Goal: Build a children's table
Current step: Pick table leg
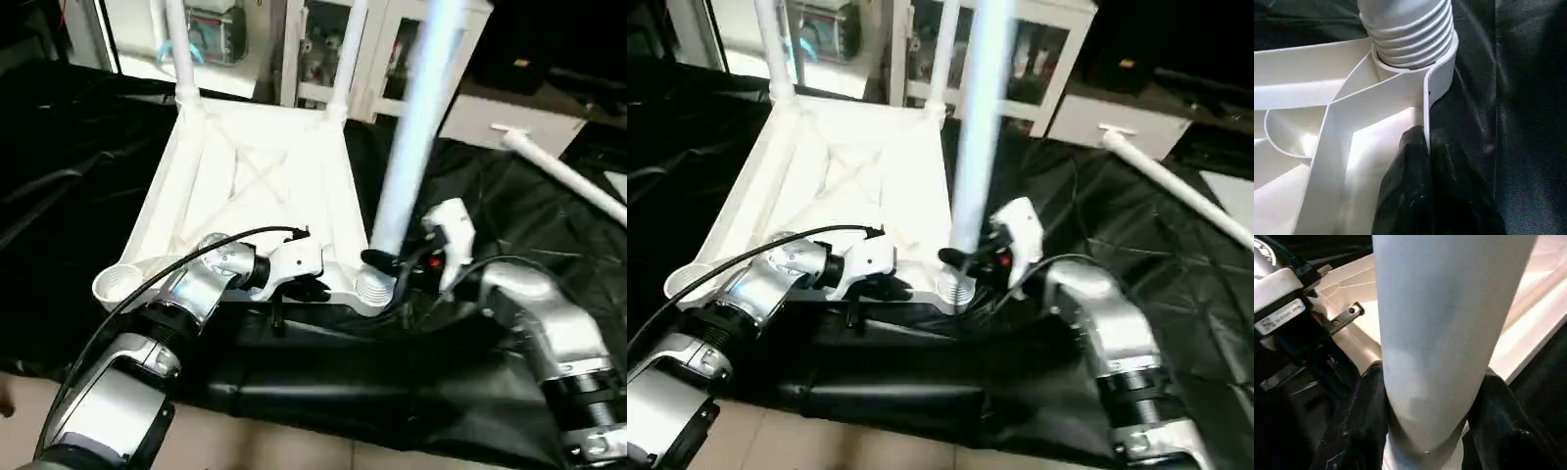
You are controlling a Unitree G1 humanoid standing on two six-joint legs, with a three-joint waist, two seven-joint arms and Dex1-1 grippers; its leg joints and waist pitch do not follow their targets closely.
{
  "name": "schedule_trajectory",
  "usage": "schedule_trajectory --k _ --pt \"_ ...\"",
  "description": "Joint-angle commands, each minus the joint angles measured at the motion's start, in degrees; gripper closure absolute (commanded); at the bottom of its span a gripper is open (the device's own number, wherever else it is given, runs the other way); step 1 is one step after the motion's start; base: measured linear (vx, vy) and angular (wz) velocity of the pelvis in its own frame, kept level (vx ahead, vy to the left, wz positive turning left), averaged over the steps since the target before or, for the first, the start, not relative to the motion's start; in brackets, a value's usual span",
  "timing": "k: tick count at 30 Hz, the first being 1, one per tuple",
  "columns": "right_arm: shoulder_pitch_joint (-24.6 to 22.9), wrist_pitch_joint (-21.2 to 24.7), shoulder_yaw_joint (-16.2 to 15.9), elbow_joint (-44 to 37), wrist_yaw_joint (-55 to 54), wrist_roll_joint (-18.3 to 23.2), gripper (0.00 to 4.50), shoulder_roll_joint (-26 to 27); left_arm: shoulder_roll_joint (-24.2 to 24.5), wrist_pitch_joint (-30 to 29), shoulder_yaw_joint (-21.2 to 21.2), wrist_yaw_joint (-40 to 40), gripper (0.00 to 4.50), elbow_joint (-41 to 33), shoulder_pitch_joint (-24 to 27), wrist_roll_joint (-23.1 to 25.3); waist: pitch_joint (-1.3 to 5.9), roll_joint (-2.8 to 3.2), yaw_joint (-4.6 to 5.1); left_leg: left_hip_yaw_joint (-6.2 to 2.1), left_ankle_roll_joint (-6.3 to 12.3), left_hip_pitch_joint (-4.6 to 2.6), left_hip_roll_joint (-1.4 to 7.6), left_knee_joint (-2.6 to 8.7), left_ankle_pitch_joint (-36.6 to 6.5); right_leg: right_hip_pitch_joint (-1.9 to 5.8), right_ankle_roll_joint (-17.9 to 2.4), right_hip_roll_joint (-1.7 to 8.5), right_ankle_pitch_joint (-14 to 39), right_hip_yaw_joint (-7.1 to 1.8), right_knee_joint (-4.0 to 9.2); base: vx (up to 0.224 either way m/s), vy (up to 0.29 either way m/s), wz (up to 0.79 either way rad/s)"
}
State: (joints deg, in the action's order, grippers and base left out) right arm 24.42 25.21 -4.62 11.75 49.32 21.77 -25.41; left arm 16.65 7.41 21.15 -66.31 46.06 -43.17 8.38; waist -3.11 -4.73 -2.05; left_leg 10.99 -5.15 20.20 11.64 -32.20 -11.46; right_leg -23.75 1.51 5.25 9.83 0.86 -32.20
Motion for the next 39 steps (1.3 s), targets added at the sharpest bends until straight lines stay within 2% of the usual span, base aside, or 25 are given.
schedule_trajectory --k 1,3,4,7,10,17,25,31,34,37,39 --pt "-1.1 3.7 0.9 3.2 1.2 -1.4 2.67 -3.0 -0.1 -0.2 1.5 -1.6 4.5 1.7 1.7 0.8 1.64 0.11 0.0 -0.41 0.56 -0.54 1.73 4.72 -22.0 0.77 -9.0 1.99 21.1 -1.26 4.12 0.0 0.0 0.0" --pt "-1.0 4.0 1.0 3.1 1.7 -1.1 2.67 -3.3 -0.1 -0.2 1.5 -1.6 4.5 1.8 1.7 0.8 1.65 0.36 -0.34 0.09 1.46 -0.72 1.86 4.54 -18.7 0.75 -10.1 1.98 18.3 -1.38 3.97 0.0 0.0 0.0" --pt "-0.9 4.3 1.2 2.9 2.1 -0.9 2.67 -3.6 -0.1 -0.2 1.5 -1.6 4.5 1.7 1.7 0.9 1.67 0.28 -0.52 0.36 1.73 -0.48 1.8 4.35 -16.3 0.96 -10.9 1.85 15.7 -1.38 3.59 0.0 0.0 0.0" --pt "-0.4 6.3 2.9 2.2 3.0 1.6 2.67 -4.0 0.0 -0.3 1.4 -1.6 4.5 1.4 1.9 0.8 1.76 0.14 -0.79 0.29 1.93 -0.24 1.73 4.21 -15.1 1.29 -10.8 1.96 15.9 -1.42 3.31 0.0 0.0 0.0" --pt "-0.1 7.9 3.5 1.5 3.3 3.3 2.67 -4.1 0.1 -0.4 1.4 -1.7 4.5 1.2 2.1 0.7 1.94 0.08 -1.07 0.35 2.14 -0.15 1.7 4.07 -12.6 1.55 -11.4 1.89 13.4 -1.26 2.85 0.0 0.0 0.0" --pt "1.1 10.0 5.1 1.0 3.4 5.1 2.67 -3.8 0.2 -0.6 1.4 -1.9 4.5 0.8 2.4 0.8 1.97 0.08 -1.16 0.3 1.96 -0.13 1.65 4.04 -12.6 1.69 -11.3 2.0 14.9 -1.24 2.9 0.0 0.0 0.0" --pt "2.4 12.2 6.6 0.0 2.0 5.6 2.67 -4.7 0.4 -0.8 1.5 -2.3 4.5 0.3 2.8 0.9 2.15 0.25 -1.18 0.45 2.47 -0.2 1.53 3.71 -9.3 1.93 -12.5 1.86 11.0 -1.15 2.36 0.0 0.0 0.0" --pt "2.7 11.3 5.4 -1.7 2.7 4.4 2.67 -5.8 0.4 -0.9 1.5 -2.3 4.5 0.2 2.8 1.0 2.18 0.26 -1.24 0.5 2.91 -0.17 1.5 3.5 -8.6 2.08 -12.9 1.89 9.9 -1.17 2.16 0.0 0.0 0.0" --pt "3.3 10.6 3.7 -3.7 2.8 3.1 2.67 -6.3 0.4 -1.0 1.6 -2.3 4.5 0.2 2.8 1.0 2.1 0.27 -1.21 0.46 2.79 -0.17 1.48 3.5 -8.6 2.08 -12.7 1.87 10.5 -1.14 2.2 0.0 0.0 0.0" --pt "3.6 11.9 2.9 -5.0 2.8 3.2 2.67 -6.2 0.3 -1.3 1.6 -2.3 4.5 0.1 2.9 1.0 2.04 0.01 -1.06 0.49 2.88 -0.13 1.46 3.46 -9.3 2.0 -12.4 1.91 11.8 -1.19 2.29 0.0 0.0 0.0" --pt "3.7 12.0 2.7 -4.9 2.9 3.2 2.67 -6.1 0.3 -1.4 1.6 -2.3 4.5 0.1 2.9 1.0 2.12 0.09 -1.08 0.42 3.03 -0.19 1.54 3.43 -8.9 1.99 -12.4 1.95 11.6 -1.19 2.19 0.0 0.0 0.0"
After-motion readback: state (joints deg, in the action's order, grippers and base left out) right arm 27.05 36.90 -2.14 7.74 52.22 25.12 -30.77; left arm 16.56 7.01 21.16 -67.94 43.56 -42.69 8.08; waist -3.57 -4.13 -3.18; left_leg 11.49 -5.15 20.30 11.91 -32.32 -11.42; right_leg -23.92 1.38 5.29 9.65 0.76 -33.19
